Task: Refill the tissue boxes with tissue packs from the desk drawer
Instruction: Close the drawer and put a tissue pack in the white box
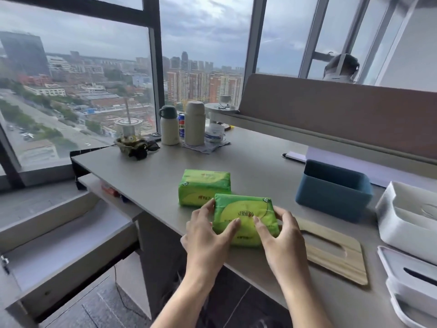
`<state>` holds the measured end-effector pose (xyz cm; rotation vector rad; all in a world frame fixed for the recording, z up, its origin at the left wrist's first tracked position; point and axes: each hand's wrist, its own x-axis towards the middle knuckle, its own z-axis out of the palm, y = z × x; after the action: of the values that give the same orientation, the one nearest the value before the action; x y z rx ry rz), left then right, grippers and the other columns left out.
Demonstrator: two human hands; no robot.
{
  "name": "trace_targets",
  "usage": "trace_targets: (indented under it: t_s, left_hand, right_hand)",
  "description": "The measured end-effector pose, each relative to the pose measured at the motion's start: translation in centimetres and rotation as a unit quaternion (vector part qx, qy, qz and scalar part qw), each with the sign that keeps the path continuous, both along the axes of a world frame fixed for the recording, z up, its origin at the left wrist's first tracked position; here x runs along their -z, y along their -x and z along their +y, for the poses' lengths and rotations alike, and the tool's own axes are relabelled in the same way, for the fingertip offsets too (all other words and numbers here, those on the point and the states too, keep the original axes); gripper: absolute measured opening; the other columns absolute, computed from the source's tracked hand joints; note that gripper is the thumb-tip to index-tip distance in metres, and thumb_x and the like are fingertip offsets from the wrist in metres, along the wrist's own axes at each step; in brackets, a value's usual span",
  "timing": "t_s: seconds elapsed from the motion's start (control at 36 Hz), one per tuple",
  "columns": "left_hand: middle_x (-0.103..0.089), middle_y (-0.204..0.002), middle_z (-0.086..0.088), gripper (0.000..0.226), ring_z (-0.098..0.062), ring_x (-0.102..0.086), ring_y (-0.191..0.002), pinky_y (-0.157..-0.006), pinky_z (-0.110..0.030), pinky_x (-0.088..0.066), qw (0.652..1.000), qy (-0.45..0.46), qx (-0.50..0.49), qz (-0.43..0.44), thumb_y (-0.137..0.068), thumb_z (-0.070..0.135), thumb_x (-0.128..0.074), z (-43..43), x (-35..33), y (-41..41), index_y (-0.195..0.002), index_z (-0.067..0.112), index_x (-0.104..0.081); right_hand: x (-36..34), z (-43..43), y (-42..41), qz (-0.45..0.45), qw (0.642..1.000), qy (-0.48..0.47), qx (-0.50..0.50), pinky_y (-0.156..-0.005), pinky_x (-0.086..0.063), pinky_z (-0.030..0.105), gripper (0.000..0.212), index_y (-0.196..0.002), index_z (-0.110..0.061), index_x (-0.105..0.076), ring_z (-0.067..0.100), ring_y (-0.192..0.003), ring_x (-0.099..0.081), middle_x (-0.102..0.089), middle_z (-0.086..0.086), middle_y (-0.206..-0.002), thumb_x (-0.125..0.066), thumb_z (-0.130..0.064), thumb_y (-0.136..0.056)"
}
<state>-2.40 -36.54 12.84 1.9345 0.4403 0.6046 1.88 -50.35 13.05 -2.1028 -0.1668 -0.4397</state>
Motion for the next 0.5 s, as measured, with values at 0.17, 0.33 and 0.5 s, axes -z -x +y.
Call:
trace_targets:
  t_s: [0.17,0.33,0.5]
  left_hand:
    - [-0.066,-0.111,0.028,0.059,-0.002,-0.062,-0.102,-0.103,-0.046,-0.044,0.997,0.064,0.039,0.019,-0.058,0.077,-0.06,2.7,-0.5,0.2,-0.112,0.054,-0.056]
    - [-0.075,-0.097,0.015,0.022,0.004,-0.069,-0.084,-0.072,-0.01,-0.05,0.992,0.116,-0.003,-0.056,-0.083,0.033,-0.074,7.5,-1.0,3.1,-0.105,0.031,-0.072]
    - [-0.077,-0.088,0.006,0.011,-0.01,-0.071,-0.082,-0.069,-0.015,-0.055,0.978,0.15,-0.11,-0.094,-0.087,0.019,-0.07,13.9,-0.3,7.8,-0.096,0.026,-0.073]
  right_hand:
    - [-1.8,0.8,0.3,-0.121,0.992,0.019,0.024,-0.093,-0.05,0.035,0.029,-0.113,-0.015,-0.067,0.02,-0.105,-0.062,-0.065,0.003,-0.11,-0.07,-0.018,-0.084]
    - [-4.4,5.0,1.6,-0.17,0.981,-0.029,-0.087,-0.082,-0.047,0.019,0.019,-0.104,-0.024,-0.068,0.002,-0.09,-0.061,-0.066,-0.007,-0.098,-0.066,-0.015,-0.087]
    - [-3.4,14.0,4.3,-0.129,0.959,-0.097,-0.232,-0.071,-0.048,0.015,0.015,-0.092,-0.025,-0.069,0.004,-0.079,-0.065,-0.068,-0.01,-0.085,-0.068,-0.012,-0.085]
